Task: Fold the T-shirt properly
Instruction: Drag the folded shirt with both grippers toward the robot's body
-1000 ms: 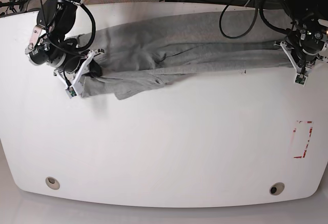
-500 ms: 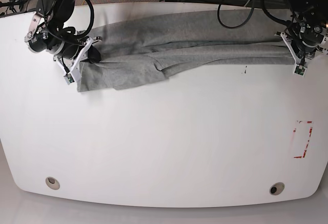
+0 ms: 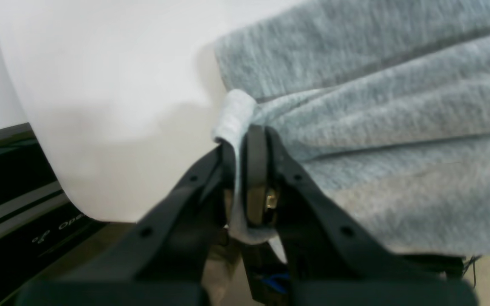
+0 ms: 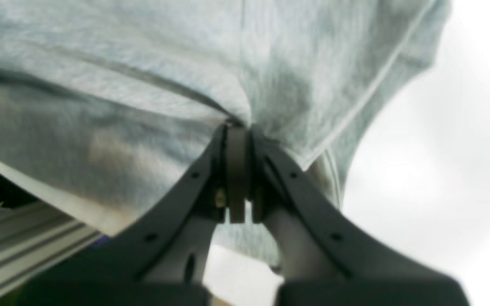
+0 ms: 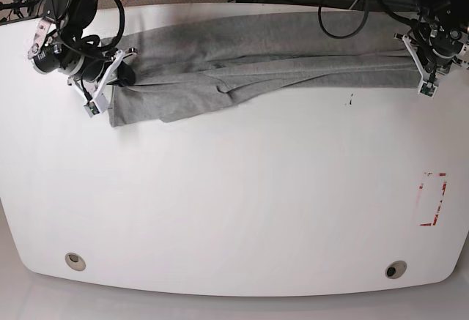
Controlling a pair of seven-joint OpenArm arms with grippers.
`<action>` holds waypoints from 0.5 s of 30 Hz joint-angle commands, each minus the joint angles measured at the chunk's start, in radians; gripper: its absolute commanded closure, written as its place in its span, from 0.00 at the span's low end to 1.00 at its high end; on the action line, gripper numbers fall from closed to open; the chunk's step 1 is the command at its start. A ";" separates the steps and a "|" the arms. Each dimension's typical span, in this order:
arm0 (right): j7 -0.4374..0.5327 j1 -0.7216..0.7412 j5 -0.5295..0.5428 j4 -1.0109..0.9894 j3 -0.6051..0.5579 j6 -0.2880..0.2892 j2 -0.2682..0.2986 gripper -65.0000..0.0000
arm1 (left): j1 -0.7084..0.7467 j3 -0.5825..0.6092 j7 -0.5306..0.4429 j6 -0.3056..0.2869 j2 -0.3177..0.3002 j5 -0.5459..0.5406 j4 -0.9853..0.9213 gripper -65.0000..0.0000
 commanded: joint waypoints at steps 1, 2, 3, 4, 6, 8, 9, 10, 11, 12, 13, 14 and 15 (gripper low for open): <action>0.008 -0.005 -0.001 0.019 0.011 0.001 0.026 1.00 | 0.004 -0.007 0.004 0.007 -0.017 0.026 0.013 1.00; 0.008 -0.013 0.001 0.019 0.011 0.001 0.026 1.00 | 0.004 -0.007 0.004 0.007 -0.015 0.026 0.012 1.00; 0.008 -0.018 0.002 0.020 0.011 0.001 0.026 1.00 | 0.004 -0.007 0.004 0.007 -0.015 0.026 0.012 1.00; 0.008 -0.024 0.004 0.023 0.011 0.001 0.026 1.00 | 0.004 -0.007 0.004 0.007 -0.013 0.026 0.012 1.00; 0.008 -0.039 -0.001 0.075 0.012 0.001 0.020 1.00 | 0.004 -0.006 0.004 0.007 -0.013 0.026 0.012 1.00; 0.008 -0.076 0.004 0.134 0.012 0.001 0.018 1.00 | 0.004 -0.006 0.004 0.007 -0.013 0.026 0.012 1.00; 0.008 -0.094 0.004 0.164 0.012 0.001 0.015 1.00 | 0.004 -0.006 0.004 0.007 -0.013 0.026 0.012 1.00; 0.008 -0.104 0.004 0.181 0.012 0.001 0.015 1.00 | 0.004 -0.006 0.004 0.007 -0.013 0.026 0.012 1.00; 0.008 -0.119 0.004 0.200 0.012 0.001 0.012 1.00 | 0.002 -0.006 0.004 0.007 -0.012 0.026 0.012 1.00; 0.008 -0.133 0.004 0.204 0.012 0.001 0.000 1.00 | 0.002 -0.006 0.004 0.007 -0.012 0.026 0.012 1.00; 0.008 -0.139 0.004 0.207 0.014 0.001 -0.005 1.00 | 0.002 -0.006 0.004 0.007 -0.012 0.026 0.012 1.00; 0.008 -0.150 0.004 0.207 0.020 0.001 -0.008 1.00 | 0.002 -0.006 0.004 0.007 -0.012 0.026 0.010 1.00; 0.008 -0.160 0.004 0.207 0.035 0.001 -0.012 1.00 | 0.001 -0.006 0.004 0.007 -0.012 0.026 0.010 1.00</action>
